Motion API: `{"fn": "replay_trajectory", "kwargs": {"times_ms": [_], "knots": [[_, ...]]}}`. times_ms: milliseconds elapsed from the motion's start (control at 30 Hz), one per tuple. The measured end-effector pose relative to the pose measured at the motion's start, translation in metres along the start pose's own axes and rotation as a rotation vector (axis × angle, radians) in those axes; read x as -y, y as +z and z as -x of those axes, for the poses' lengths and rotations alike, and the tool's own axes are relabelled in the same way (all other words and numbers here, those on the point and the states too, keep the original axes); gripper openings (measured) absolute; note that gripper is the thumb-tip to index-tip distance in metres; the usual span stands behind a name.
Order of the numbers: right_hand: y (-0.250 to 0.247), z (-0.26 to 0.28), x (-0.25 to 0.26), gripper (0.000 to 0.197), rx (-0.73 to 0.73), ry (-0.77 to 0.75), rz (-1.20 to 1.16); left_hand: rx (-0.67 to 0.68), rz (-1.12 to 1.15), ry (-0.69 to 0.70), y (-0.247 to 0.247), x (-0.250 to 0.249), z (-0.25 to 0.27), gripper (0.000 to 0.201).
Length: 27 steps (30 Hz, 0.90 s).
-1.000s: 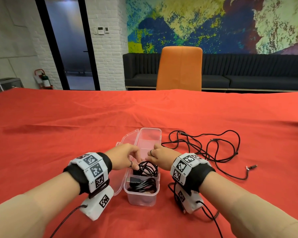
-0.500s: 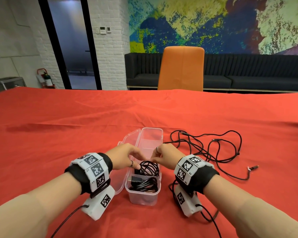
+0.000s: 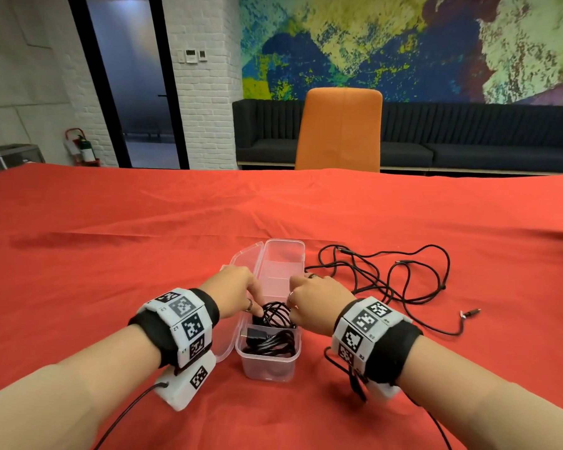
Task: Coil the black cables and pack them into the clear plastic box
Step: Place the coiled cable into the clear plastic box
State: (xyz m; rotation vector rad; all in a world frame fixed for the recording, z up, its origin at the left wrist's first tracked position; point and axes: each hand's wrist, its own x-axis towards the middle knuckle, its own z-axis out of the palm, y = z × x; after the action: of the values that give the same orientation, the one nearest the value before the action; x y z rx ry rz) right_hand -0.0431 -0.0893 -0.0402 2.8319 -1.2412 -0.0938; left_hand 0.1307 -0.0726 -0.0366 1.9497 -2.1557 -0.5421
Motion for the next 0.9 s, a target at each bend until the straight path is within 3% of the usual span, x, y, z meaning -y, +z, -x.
{"fn": "replay_trajectory", "kwargs": {"times_ms": [200, 400, 700, 900], "knots": [[-0.001, 0.006, -0.006, 0.034, -0.041, 0.069, -0.138, 0.039, -0.01, 0.024, -0.009, 0.003, 0.008, 0.032], [0.002, 0.0, -0.003, 0.034, -0.14, 0.038, -0.118, 0.042, 0.024, 0.047, -0.015, 0.006, 0.009, 0.039], [0.004, -0.003, -0.005, 0.034, -0.125, 0.038, -0.224, -0.051, 0.032, 0.121, -0.007, -0.001, 0.007, 0.032], [0.007, -0.005, -0.007, 0.031, -0.065, 0.089, -0.288, -0.002, 0.046, 0.111, -0.011, 0.0, 0.004, 0.036]]}}
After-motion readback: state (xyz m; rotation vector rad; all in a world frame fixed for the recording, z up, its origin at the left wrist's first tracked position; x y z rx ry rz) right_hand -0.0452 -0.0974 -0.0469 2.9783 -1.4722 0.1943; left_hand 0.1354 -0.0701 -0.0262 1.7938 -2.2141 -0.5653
